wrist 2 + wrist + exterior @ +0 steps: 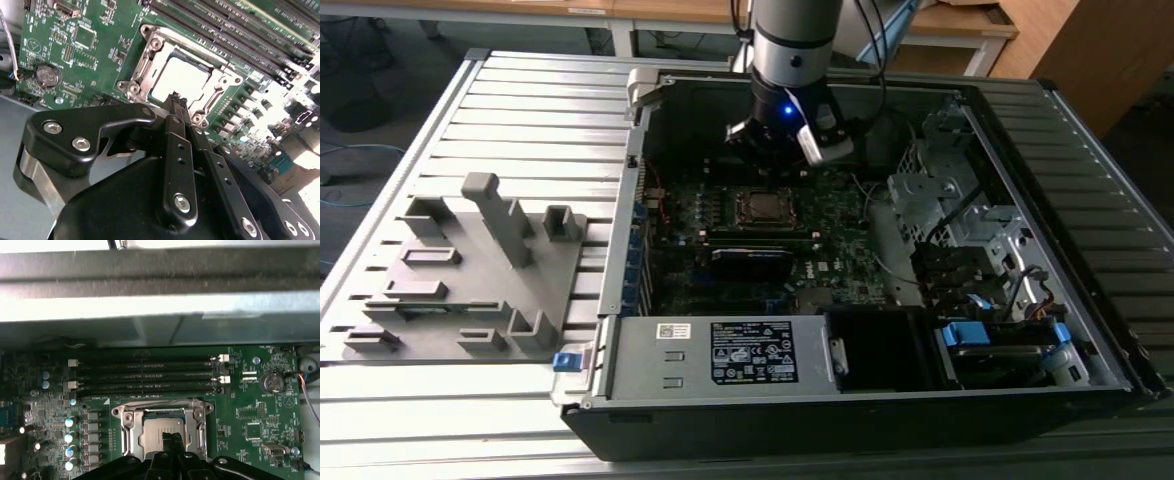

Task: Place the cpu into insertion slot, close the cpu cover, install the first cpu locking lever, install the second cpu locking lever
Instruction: 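Install the first cpu locking lever, then install the second cpu locking lever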

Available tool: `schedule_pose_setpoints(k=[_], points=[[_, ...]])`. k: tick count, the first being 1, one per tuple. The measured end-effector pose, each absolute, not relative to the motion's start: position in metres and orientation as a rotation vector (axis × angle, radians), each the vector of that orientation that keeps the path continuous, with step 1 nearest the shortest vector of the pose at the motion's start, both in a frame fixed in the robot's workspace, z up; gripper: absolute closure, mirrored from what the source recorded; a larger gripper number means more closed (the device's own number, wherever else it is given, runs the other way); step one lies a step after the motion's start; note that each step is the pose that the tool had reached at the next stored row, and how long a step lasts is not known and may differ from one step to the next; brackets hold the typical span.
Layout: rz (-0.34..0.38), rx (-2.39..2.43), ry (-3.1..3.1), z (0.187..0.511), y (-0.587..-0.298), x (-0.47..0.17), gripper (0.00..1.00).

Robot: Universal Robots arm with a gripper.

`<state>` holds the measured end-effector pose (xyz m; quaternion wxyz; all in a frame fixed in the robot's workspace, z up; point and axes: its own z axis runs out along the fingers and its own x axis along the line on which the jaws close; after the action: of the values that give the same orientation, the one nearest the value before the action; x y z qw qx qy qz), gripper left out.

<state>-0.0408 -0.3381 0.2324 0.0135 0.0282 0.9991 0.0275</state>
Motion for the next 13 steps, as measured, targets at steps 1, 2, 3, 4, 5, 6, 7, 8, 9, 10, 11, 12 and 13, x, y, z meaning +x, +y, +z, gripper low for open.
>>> schedule_pose_setpoints(k=[1,2,3,4,5,6,7,8,9,10,11,12,13], points=[[0.086,0.088,3.112,0.2324,-0.3391,-0.0408,0.90],[0.085,0.088,3.112,0.2324,-0.3398,-0.0408,0.90],[0.086,0.088,3.112,0.2324,-0.3399,-0.0409,0.90],[0.085,0.088,3.112,0.2325,-0.3399,-0.0408,0.90],[0.085,0.088,3.112,0.2331,-0.3400,-0.0409,0.90],[0.085,0.088,3.112,0.2342,-0.3400,-0.0409,0.90],[0.085,0.088,3.112,0.2354,-0.3400,-0.0408,0.90],[0.086,0.088,3.112,0.2359,-0.3400,-0.0408,0.90],[0.086,0.088,3.112,0.2359,-0.3399,-0.0408,0.90],[0.086,0.088,3.112,0.2374,-0.3400,-0.0408,0.90],[0.086,0.088,3.112,0.2388,-0.3400,-0.0408,0.90],[0.086,0.088,3.112,0.2388,-0.3400,-0.0408,0.90],[0.086,0.088,3.112,0.2389,-0.3400,-0.0408,0.90]])
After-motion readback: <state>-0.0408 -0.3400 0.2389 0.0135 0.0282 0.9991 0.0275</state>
